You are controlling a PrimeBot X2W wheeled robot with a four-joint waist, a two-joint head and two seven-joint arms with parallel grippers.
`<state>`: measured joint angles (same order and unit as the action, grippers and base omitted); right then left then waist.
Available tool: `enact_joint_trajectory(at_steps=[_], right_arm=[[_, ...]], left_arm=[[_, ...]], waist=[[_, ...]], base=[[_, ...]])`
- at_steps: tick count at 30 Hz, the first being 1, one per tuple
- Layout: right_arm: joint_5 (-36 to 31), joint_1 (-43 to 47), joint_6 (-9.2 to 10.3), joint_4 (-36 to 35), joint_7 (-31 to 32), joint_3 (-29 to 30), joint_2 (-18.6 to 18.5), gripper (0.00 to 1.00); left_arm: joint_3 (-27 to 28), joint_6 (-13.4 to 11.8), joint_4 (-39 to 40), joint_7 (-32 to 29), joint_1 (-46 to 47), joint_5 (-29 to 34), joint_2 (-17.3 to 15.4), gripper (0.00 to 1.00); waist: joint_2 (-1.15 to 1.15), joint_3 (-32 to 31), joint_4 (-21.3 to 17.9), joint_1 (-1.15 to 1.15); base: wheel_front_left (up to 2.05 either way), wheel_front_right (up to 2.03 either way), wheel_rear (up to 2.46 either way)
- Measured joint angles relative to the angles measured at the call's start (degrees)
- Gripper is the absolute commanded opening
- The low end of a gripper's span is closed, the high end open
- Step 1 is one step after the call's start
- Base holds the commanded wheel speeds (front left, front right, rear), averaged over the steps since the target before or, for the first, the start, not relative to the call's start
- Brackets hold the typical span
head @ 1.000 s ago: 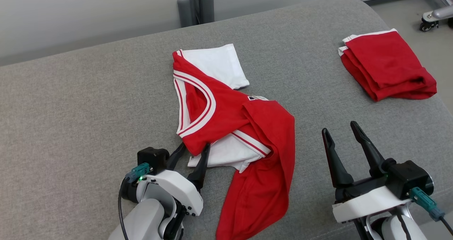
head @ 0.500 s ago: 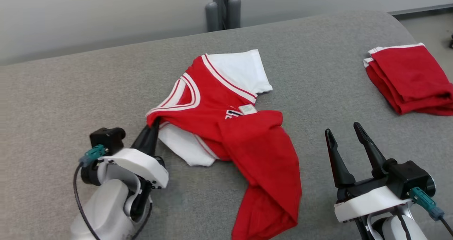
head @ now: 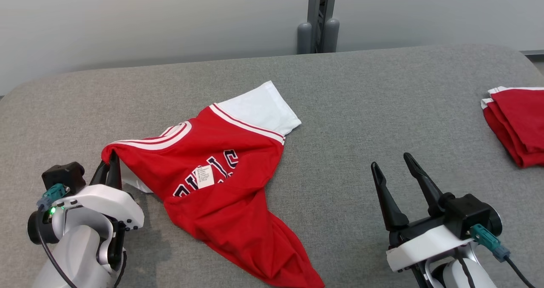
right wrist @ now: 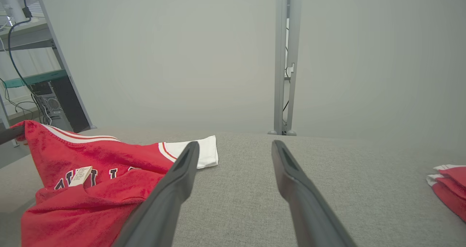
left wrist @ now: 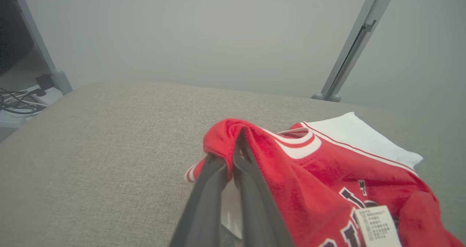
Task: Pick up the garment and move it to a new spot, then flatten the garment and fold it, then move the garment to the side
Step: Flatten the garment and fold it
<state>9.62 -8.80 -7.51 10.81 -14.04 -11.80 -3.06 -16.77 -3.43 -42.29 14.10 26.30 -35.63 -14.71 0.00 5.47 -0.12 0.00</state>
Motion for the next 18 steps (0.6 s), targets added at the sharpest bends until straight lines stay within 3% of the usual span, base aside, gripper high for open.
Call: enact_joint_trajectory(at_steps=[9, 18], right_arm=[[0.01, -0.04, 0.0, 1.34, -0.19, -0.56, 0.1, 1.0], [0.82, 0.23, 0.0, 1.34, -0.05, -1.62, 0.0, 1.0]], left_arm=[[0.65, -1.69, -1.12, 0.8, 0.28, 1.66, 0.7, 1.0], [2.93, -1.66, 9.9, 0.89, -5.08, 7.7, 1.44, 1.0]], waist=[[0.0, -0.77, 1.83, 0.0], [0.0, -2.32, 6.43, 0.0]], base=[[0.0, 0.0, 0.0], [0.0, 0.0, 0.0]])
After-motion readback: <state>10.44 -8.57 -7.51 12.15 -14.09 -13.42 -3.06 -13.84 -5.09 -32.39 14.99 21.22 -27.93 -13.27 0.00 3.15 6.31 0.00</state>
